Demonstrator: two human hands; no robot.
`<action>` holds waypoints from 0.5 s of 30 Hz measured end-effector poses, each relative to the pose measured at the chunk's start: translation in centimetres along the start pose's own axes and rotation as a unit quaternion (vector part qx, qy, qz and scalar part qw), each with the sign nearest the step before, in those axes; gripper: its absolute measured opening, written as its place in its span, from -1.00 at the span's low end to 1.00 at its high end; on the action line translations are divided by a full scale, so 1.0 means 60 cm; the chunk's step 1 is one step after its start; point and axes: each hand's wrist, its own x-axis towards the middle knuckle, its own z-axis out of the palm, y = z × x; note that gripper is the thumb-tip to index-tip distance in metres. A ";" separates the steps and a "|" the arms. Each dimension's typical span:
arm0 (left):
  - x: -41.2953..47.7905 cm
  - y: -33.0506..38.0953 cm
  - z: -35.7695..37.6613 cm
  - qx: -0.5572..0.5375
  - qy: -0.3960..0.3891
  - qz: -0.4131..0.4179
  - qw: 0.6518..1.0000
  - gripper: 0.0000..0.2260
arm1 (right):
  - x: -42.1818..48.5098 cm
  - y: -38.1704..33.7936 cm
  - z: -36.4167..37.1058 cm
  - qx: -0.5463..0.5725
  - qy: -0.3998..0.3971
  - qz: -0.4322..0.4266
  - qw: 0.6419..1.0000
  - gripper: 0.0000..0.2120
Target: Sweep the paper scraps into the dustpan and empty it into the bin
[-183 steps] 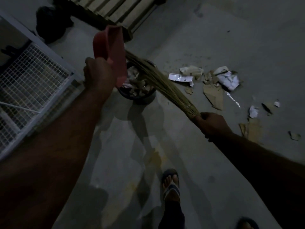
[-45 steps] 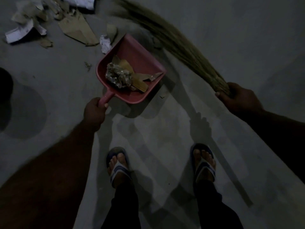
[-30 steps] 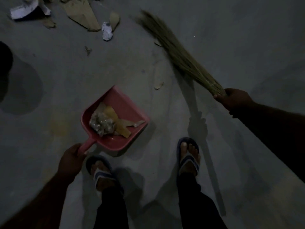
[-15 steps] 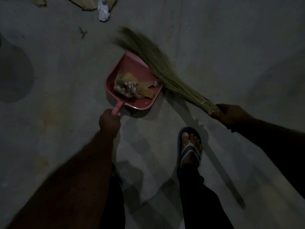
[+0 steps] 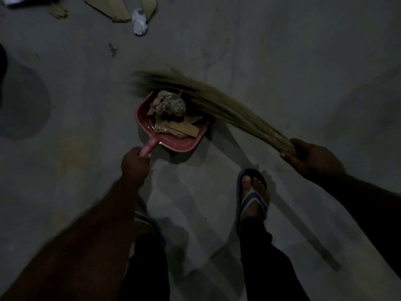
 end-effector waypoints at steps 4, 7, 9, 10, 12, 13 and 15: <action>-0.014 -0.024 -0.025 -0.006 -0.024 0.003 1.000 -0.81 | 0.013 0.009 -0.022 0.033 0.061 0.003 0.998 -0.48; -0.032 -0.055 -0.052 0.000 -0.037 0.032 0.999 -0.75 | 0.030 0.008 -0.036 0.058 0.085 0.031 0.994 -0.49; -0.046 -0.080 -0.072 0.010 -0.041 0.041 0.998 -0.75 | 0.040 -0.002 -0.044 0.075 0.094 0.050 0.992 -0.49; -0.052 -0.091 -0.080 0.019 -0.045 0.045 0.998 -0.78 | 0.044 -0.008 -0.045 0.082 0.092 0.053 0.991 -0.52; -0.059 -0.117 -0.092 0.033 -0.046 0.044 0.997 -0.81 | 0.049 -0.024 -0.044 0.104 0.072 0.062 0.990 -0.55; -0.060 -0.129 -0.095 0.039 -0.044 0.039 0.998 -0.80 | 0.049 -0.034 -0.041 0.124 0.056 0.078 0.988 -0.54; -0.059 -0.146 -0.096 0.053 -0.041 0.027 0.997 -0.78 | 0.047 -0.050 -0.028 0.172 0.014 0.128 0.977 -0.53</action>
